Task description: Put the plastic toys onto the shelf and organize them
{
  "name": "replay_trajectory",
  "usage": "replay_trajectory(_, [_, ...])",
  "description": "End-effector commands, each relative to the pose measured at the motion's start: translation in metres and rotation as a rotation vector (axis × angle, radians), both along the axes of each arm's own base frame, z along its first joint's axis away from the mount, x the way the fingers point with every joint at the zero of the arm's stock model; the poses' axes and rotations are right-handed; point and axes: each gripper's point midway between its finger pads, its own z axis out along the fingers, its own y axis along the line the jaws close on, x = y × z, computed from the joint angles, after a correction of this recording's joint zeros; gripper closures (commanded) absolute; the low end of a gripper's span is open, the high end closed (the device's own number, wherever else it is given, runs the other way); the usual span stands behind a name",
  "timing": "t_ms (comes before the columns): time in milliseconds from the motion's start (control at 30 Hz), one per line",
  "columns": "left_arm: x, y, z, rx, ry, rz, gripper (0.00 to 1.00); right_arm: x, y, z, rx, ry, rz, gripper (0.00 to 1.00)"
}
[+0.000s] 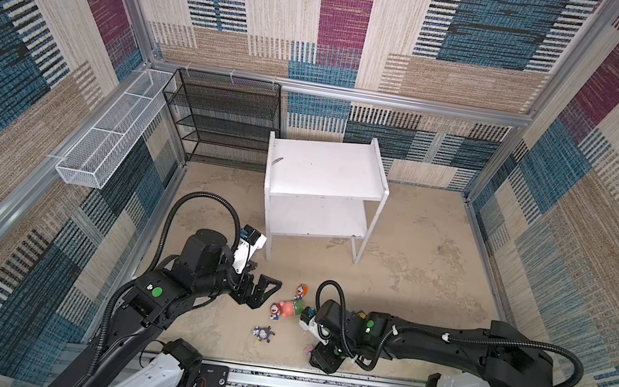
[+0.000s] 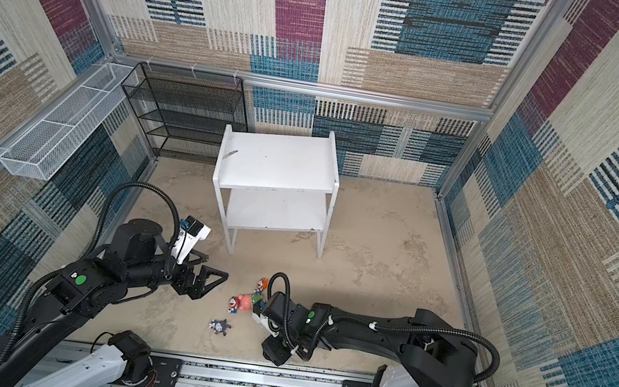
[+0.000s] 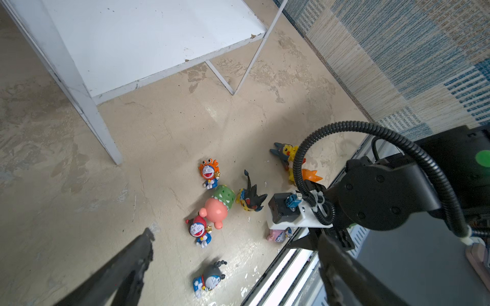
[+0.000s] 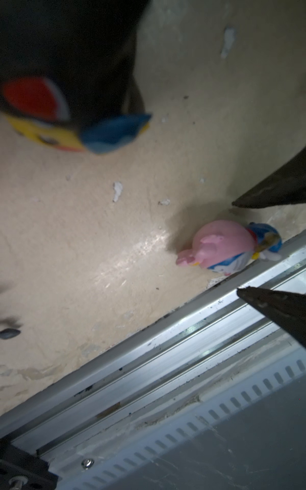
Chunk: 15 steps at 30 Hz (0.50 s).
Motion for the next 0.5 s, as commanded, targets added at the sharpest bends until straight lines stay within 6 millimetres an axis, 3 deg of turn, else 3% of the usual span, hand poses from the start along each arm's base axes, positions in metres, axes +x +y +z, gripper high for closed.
replay_trajectory(0, [0.000, -0.004, 0.005, -0.009, -0.032, -0.032, 0.01, 0.000, -0.001, -0.005, -0.030, -0.005, -0.005, 0.52])
replay_trajectory(267, [-0.001, -0.004, 0.005, -0.012, -0.033, -0.033, 0.01, -0.006, 0.000, -0.011, -0.058, -0.026, 0.021, 0.62])
replay_trajectory(467, [0.000, -0.005, 0.008, -0.020, -0.029, -0.033, 0.01, -0.001, 0.007, 0.008, 0.007, -0.073, 0.016, 0.72])
